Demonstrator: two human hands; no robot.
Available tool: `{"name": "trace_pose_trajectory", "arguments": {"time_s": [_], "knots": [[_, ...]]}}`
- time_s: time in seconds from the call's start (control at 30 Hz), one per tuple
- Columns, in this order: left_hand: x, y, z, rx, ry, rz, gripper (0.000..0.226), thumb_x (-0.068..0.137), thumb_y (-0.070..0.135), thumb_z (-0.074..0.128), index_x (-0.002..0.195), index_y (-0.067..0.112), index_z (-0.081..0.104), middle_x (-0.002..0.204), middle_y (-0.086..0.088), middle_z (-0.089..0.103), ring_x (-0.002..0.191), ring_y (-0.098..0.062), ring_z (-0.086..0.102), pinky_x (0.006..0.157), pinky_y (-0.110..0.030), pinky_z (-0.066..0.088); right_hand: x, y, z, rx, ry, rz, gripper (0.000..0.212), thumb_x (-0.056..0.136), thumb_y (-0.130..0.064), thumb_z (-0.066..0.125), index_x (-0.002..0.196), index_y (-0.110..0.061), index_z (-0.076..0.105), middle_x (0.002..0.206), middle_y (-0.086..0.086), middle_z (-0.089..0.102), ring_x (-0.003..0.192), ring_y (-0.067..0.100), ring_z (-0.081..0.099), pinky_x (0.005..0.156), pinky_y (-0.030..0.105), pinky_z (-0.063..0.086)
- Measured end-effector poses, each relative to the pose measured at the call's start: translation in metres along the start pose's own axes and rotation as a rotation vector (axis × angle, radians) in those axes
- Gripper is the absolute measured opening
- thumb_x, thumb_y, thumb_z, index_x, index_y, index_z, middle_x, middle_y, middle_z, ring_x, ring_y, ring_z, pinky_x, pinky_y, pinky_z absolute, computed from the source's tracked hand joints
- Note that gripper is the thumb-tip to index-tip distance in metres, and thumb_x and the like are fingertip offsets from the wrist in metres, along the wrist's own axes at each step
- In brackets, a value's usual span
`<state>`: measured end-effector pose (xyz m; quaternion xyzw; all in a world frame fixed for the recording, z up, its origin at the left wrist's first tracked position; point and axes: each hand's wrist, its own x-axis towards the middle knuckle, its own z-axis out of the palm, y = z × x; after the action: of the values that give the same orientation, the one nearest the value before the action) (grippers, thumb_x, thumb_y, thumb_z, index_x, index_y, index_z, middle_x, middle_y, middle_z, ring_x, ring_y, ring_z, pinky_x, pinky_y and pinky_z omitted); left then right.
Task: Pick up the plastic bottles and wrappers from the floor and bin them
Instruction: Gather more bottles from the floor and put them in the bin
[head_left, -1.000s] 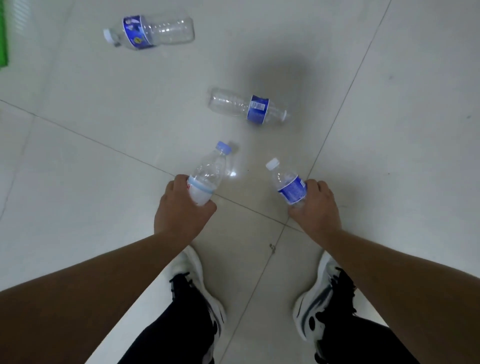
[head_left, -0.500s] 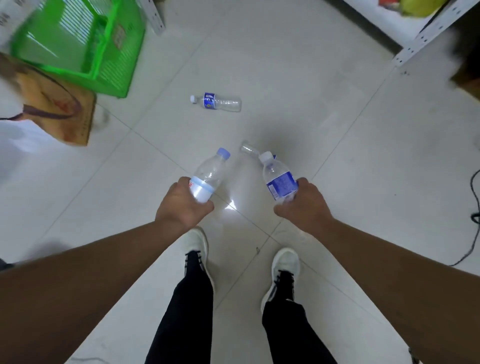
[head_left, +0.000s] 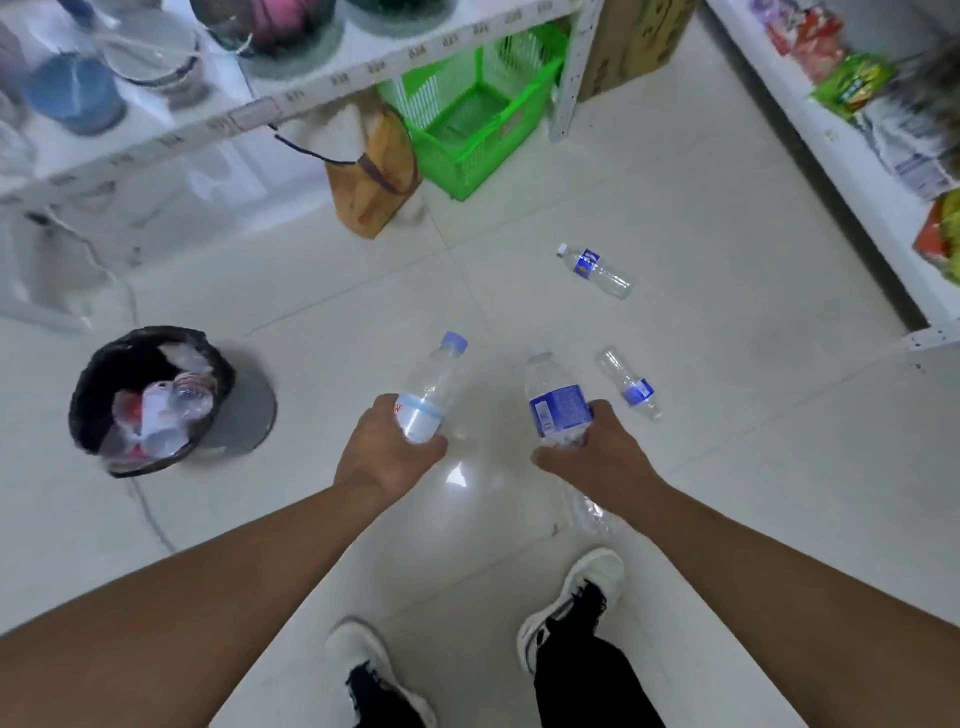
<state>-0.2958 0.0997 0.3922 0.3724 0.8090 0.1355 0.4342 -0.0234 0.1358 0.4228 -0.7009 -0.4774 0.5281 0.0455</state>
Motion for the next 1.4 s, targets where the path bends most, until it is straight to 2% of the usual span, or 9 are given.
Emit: {"name": "trace_pose_trajectory", "arguments": {"time_s": [0.1, 0.2, 0.3, 0.43, 0.5, 0.87, 1.13, 1.33, 1.4], "knots": [[0.000, -0.055, -0.052, -0.037, 0.064, 0.006, 0.059, 0.063, 0.055, 0.083, 0.111, 0.040, 0.051, 0.094, 0.018, 0.064, 0.072, 0.005, 0.062, 0.052, -0.018, 0.040, -0.005, -0.033, 0.062, -0.076, -0.054, -0.032, 0.058, 0.070, -0.044, 0.087, 0.114, -0.031, 0.051, 0.096, -0.003, 0.070, 0.082, 0.014, 0.069, 0.065, 0.031, 0.049], [-0.012, -0.117, -0.120, -0.109, 0.155, -0.023, 0.057, 0.066, 0.050, 0.086, 0.111, 0.037, 0.053, 0.093, 0.017, 0.063, 0.073, 0.007, 0.060, 0.053, -0.013, 0.038, -0.017, -0.074, 0.132, -0.080, -0.091, -0.070, 0.058, 0.069, -0.043, 0.089, 0.111, -0.033, 0.049, 0.097, 0.000, 0.071, 0.080, 0.019, 0.070, 0.076, 0.044, 0.059], [-0.027, -0.178, -0.192, -0.152, 0.225, -0.052, 0.041, 0.071, 0.043, 0.088, 0.095, 0.038, 0.055, 0.086, 0.015, 0.064, 0.070, 0.008, 0.063, 0.051, -0.012, 0.039, -0.035, -0.118, 0.195, -0.078, -0.142, -0.100, 0.063, 0.068, -0.046, 0.091, 0.112, -0.032, 0.049, 0.102, 0.002, 0.075, 0.089, 0.020, 0.076, 0.082, 0.049, 0.062], [-0.044, -0.249, -0.268, -0.207, 0.259, -0.137, 0.049, 0.077, 0.043, 0.087, 0.113, 0.027, 0.060, 0.095, 0.006, 0.068, 0.078, -0.009, 0.065, 0.060, -0.026, 0.043, -0.053, -0.171, 0.268, -0.114, -0.229, -0.112, 0.070, 0.069, -0.053, 0.091, 0.119, -0.028, 0.051, 0.104, -0.002, 0.079, 0.095, 0.019, 0.080, 0.089, 0.052, 0.061], [-0.049, -0.276, -0.292, -0.242, 0.297, -0.224, 0.055, 0.076, 0.046, 0.088, 0.116, 0.028, 0.054, 0.099, 0.008, 0.066, 0.083, -0.008, 0.064, 0.062, -0.029, 0.046, -0.057, -0.196, 0.298, -0.132, -0.267, -0.131, 0.067, 0.072, -0.052, 0.091, 0.121, -0.026, 0.053, 0.104, -0.002, 0.079, 0.093, 0.018, 0.080, 0.085, 0.048, 0.061], [0.000, -0.331, -0.320, -0.422, 0.308, -0.452, 0.062, 0.078, 0.043, 0.090, 0.125, 0.031, 0.049, 0.103, 0.011, 0.064, 0.084, -0.005, 0.065, 0.059, -0.024, 0.046, 0.003, -0.285, 0.391, -0.219, -0.419, -0.089, 0.053, 0.073, -0.042, 0.086, 0.115, -0.029, 0.056, 0.106, 0.003, 0.075, 0.090, 0.022, 0.075, 0.065, 0.035, 0.056], [0.083, -0.322, -0.330, -0.469, 0.316, -0.514, 0.066, 0.077, 0.041, 0.090, 0.129, 0.030, 0.052, 0.106, 0.006, 0.067, 0.086, -0.010, 0.067, 0.062, -0.028, 0.046, 0.067, -0.336, 0.438, -0.378, -0.570, -0.070, 0.062, 0.075, -0.041, 0.082, 0.126, -0.014, 0.060, 0.110, 0.012, 0.075, 0.081, 0.022, 0.067, 0.066, 0.034, 0.053], [0.151, -0.347, -0.333, -0.426, 0.231, -0.534, 0.073, 0.072, 0.042, 0.091, 0.131, 0.024, 0.052, 0.103, 0.006, 0.066, 0.083, -0.010, 0.066, 0.061, -0.030, 0.048, 0.107, -0.359, 0.509, -0.452, -0.574, -0.058, 0.059, 0.078, -0.038, 0.087, 0.126, -0.025, 0.056, 0.114, 0.007, 0.072, 0.093, 0.024, 0.070, 0.065, 0.033, 0.051], [0.179, -0.362, -0.336, -0.408, 0.196, -0.521, 0.073, 0.073, 0.042, 0.092, 0.133, 0.020, 0.055, 0.108, 0.001, 0.071, 0.089, -0.018, 0.071, 0.069, -0.035, 0.055, 0.126, -0.364, 0.538, -0.473, -0.557, -0.063, 0.064, 0.077, -0.038, 0.089, 0.129, -0.022, 0.056, 0.116, 0.009, 0.072, 0.096, 0.025, 0.071, 0.066, 0.033, 0.054]]}}
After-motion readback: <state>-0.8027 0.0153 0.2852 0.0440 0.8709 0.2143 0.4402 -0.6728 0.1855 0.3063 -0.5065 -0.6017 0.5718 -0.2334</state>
